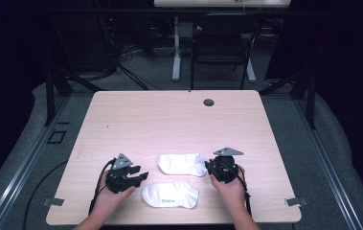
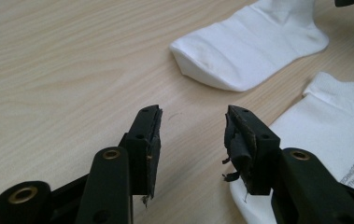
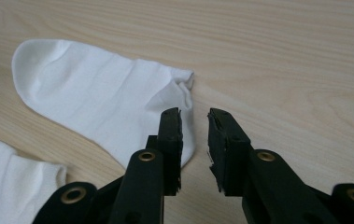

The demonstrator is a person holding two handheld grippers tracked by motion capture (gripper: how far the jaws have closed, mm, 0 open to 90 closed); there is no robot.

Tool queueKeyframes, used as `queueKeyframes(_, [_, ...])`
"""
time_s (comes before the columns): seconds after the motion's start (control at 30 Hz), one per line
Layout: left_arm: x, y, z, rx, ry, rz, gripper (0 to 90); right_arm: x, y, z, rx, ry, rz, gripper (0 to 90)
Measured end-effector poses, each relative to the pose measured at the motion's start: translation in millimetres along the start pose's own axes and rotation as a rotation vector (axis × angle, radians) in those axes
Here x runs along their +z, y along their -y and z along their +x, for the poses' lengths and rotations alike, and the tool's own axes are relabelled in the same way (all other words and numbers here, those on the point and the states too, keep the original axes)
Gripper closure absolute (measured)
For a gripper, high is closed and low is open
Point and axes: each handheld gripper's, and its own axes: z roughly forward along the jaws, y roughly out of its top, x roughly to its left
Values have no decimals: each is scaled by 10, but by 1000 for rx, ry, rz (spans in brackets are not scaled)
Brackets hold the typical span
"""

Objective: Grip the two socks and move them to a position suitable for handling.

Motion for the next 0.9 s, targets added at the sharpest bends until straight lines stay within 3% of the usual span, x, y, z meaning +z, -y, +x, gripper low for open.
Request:
queueKeyframes(0.13, [61,-82,-5,14,-4,3,575,-22,1,5,6,4,-19,741])
queueKeyframes(0.37, [231,-270,-44,55,-21,9,601,5,23,75,-40,-11,-44,730])
queueKeyframes(0.6, [363,-422,-71,66,-19,0,607,74,5,107,-50,-22,-56,720])
queueKeyframes(0.9, [551,-491,-104,85,-12,6,614,242,27,127,-80,-18,-11,710])
